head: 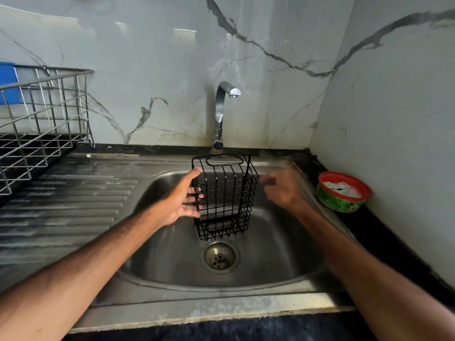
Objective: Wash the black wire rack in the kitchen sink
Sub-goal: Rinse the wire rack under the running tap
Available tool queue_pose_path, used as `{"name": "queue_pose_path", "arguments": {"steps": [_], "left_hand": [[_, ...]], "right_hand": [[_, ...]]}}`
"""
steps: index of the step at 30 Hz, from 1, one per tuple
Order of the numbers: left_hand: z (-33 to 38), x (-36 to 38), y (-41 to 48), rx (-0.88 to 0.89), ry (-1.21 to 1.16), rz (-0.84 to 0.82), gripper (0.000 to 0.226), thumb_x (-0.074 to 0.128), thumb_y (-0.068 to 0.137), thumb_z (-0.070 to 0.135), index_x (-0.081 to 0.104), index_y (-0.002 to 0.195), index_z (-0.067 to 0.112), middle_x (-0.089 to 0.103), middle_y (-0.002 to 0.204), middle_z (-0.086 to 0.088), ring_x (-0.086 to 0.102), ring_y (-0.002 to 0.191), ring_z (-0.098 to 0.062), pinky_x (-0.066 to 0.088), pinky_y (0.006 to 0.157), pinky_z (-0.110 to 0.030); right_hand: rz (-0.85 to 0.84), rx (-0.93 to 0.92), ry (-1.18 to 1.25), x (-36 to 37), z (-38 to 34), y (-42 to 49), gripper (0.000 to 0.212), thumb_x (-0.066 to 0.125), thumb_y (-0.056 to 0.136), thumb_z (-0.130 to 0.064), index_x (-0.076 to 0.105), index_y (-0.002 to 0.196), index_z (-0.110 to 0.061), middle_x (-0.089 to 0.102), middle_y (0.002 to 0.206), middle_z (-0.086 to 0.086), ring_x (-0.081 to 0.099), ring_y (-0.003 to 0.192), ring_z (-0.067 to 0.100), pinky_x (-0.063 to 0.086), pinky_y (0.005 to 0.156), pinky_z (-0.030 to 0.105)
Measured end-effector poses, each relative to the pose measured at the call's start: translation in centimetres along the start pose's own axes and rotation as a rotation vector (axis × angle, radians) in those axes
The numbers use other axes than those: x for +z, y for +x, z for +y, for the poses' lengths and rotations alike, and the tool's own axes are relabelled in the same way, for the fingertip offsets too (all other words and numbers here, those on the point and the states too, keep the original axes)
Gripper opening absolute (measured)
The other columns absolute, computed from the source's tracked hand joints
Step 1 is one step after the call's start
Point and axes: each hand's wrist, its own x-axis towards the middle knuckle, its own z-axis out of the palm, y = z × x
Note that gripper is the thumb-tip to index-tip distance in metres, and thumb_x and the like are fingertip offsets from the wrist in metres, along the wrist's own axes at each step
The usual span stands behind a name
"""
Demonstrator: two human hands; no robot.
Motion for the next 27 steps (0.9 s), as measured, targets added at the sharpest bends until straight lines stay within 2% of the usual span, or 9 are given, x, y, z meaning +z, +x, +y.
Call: {"name": "queue_pose_path", "arguments": {"steps": [1, 4, 7, 10, 12, 15, 20, 23, 27], "left_hand": [[0.0, 0.0, 0.0, 0.002, 0.012, -0.003, 0.071, 0.06, 0.092, 0.061, 0.057, 0.132, 0.002, 0.064, 0.11, -0.016, 0.062, 0.101, -0.037, 0.055, 0.091, -0.058], [-0.2, 0.0, 0.0, 0.02, 0.041, -0.002, 0.071, 0.06, 0.091, 0.063, 0.059, 0.13, 0.004, 0.066, 0.111, -0.015, 0.065, 0.097, -0.034, 0.058, 0.079, -0.051], [-0.4, 0.1, 0.1, 0.045, 0.074, -0.009, 0.069, 0.06, 0.089, 0.066, 0.061, 0.126, 0.007, 0.067, 0.112, -0.014, 0.066, 0.097, -0.032, 0.058, 0.075, -0.048], [-0.5, 0.3, 0.2, 0.053, 0.082, -0.007, 0.064, 0.061, 0.086, 0.069, 0.063, 0.113, 0.012, 0.068, 0.115, -0.014, 0.067, 0.099, -0.032, 0.059, 0.074, -0.047], [-0.6, 0.5, 0.2, 0.072, 0.084, -0.006, 0.069, 0.062, 0.084, 0.071, 0.062, 0.12, 0.012, 0.068, 0.115, -0.013, 0.067, 0.1, -0.032, 0.059, 0.071, -0.046], [-0.8, 0.9, 0.2, 0.096, 0.081, -0.011, 0.077, 0.062, 0.084, 0.071, 0.057, 0.134, 0.013, 0.068, 0.114, -0.012, 0.066, 0.102, -0.033, 0.059, 0.073, -0.047], [-1.0, 1.3, 0.1, 0.117, 0.076, -0.025, 0.084, 0.063, 0.08, 0.072, 0.056, 0.138, 0.011, 0.066, 0.123, -0.015, 0.063, 0.111, -0.036, 0.058, 0.078, -0.05], [-1.1, 1.5, 0.1, 0.121, 0.077, -0.02, 0.088, 0.064, 0.075, 0.074, 0.057, 0.135, 0.011, 0.065, 0.127, -0.017, 0.063, 0.113, -0.038, 0.058, 0.079, -0.051], [-1.2, 1.6, 0.3, 0.127, 0.075, -0.038, 0.071, 0.062, 0.083, 0.07, 0.06, 0.125, 0.012, 0.064, 0.126, -0.016, 0.063, 0.109, -0.036, 0.057, 0.084, -0.052]], "right_hand": [[-0.004, 0.013, -0.015, 0.1, 0.0, 0.1, 0.037, 0.059, 0.086, 0.009, 0.074, 0.111, -0.014, 0.074, 0.109, 0.002, 0.068, 0.095, 0.014, 0.055, 0.084, 0.023], [0.21, -0.022, 0.113, -0.6, -0.3, 0.9, 0.035, 0.059, 0.086, 0.009, 0.073, 0.113, -0.011, 0.074, 0.106, 0.0, 0.067, 0.091, 0.009, 0.056, 0.085, 0.022], [0.012, 0.061, -0.013, -0.1, 0.6, 0.6, 0.036, 0.061, 0.086, 0.009, 0.073, 0.115, -0.009, 0.073, 0.114, 0.007, 0.068, 0.1, 0.016, 0.056, 0.086, 0.024], [0.075, 0.055, 0.0, -0.5, 1.3, 0.7, 0.034, 0.063, 0.086, 0.007, 0.074, 0.113, -0.01, 0.074, 0.115, 0.004, 0.068, 0.1, 0.013, 0.051, 0.084, 0.017], [0.127, 0.021, 0.028, -1.2, 1.2, 0.9, 0.029, 0.065, 0.085, 0.004, 0.075, 0.106, -0.014, 0.075, 0.108, 0.001, 0.068, 0.094, 0.009, 0.055, 0.087, 0.022], [0.149, 0.047, -0.034, -2.8, 0.9, 1.0, 0.029, 0.064, 0.084, 0.001, 0.076, 0.101, -0.02, 0.075, 0.101, 0.0, 0.07, 0.089, 0.015, 0.061, 0.084, 0.037], [0.289, 0.202, -0.126, -8.1, 2.9, 2.1, 0.025, 0.064, 0.078, -0.006, 0.073, 0.099, -0.017, 0.071, 0.104, 0.014, 0.067, 0.097, 0.035, 0.056, 0.089, 0.04], [0.187, 0.357, -0.271, -10.5, 5.7, 2.8, 0.028, 0.068, 0.078, -0.018, 0.07, 0.106, -0.01, 0.067, 0.111, 0.02, 0.065, 0.103, 0.04, 0.056, 0.091, 0.043], [-0.061, 0.451, -0.342, -12.8, 7.1, 2.5, 0.051, 0.085, 0.063, -0.03, 0.071, 0.106, -0.008, 0.069, 0.108, 0.019, 0.068, 0.101, 0.037, 0.058, 0.088, 0.042]]}}
